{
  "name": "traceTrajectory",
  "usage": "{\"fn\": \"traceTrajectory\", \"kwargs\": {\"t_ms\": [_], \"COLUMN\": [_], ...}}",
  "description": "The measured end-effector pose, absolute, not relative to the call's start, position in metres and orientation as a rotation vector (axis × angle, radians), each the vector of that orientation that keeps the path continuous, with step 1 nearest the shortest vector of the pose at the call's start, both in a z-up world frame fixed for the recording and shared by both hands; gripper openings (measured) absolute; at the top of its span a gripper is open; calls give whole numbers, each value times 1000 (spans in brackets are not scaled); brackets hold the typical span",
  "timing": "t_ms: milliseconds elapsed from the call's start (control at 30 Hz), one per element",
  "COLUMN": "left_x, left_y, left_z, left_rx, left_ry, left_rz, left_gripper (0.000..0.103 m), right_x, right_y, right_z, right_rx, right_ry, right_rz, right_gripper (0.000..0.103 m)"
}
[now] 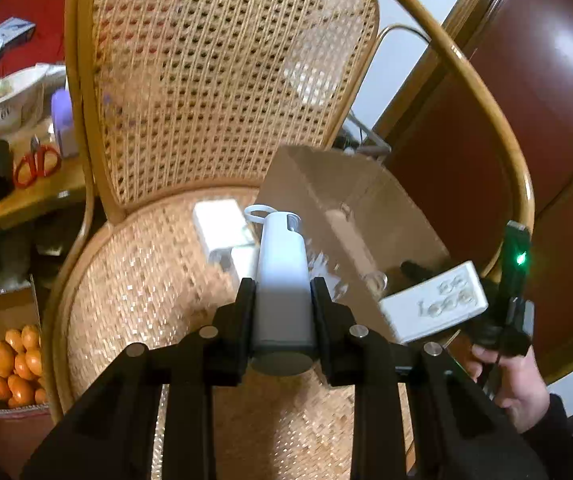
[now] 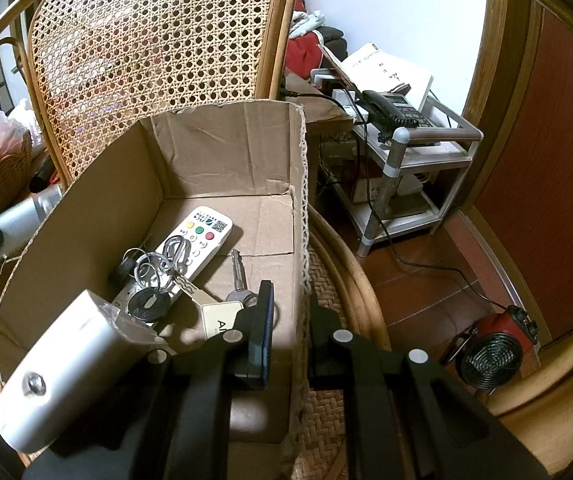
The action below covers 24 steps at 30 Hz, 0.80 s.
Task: Organize rigid objects
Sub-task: 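Carry the white power bank into the box and open the left gripper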
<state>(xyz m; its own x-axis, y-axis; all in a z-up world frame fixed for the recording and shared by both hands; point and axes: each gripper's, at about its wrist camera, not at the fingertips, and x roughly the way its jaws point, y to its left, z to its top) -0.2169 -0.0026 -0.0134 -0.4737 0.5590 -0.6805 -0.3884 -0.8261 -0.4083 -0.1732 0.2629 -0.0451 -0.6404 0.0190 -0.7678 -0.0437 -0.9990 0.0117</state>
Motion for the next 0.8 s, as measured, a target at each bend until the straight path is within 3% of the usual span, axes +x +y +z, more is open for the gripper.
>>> {"fn": "traceTrajectory", "kwargs": {"t_ms": [300,600,800], "left_x": [-216,-213,-214], "left_y": [33,116,127], "left_z": [27,-8,-15], "left_rx": [-1037,-1164,-1154], "left_ry": [-295,-45,58], "left_rz": [2220,2170,2274], "left_gripper": [26,25,26], "right_x": [-171,-171,-170], "right_y": [264,264,262], "right_z": [-46,-45,-45], "right_rx": [-1315,-1316,-1318], "right_ry": [56,50,58], "right_rz": [2810,2813,2820], "right_gripper": [14,14,17]}}
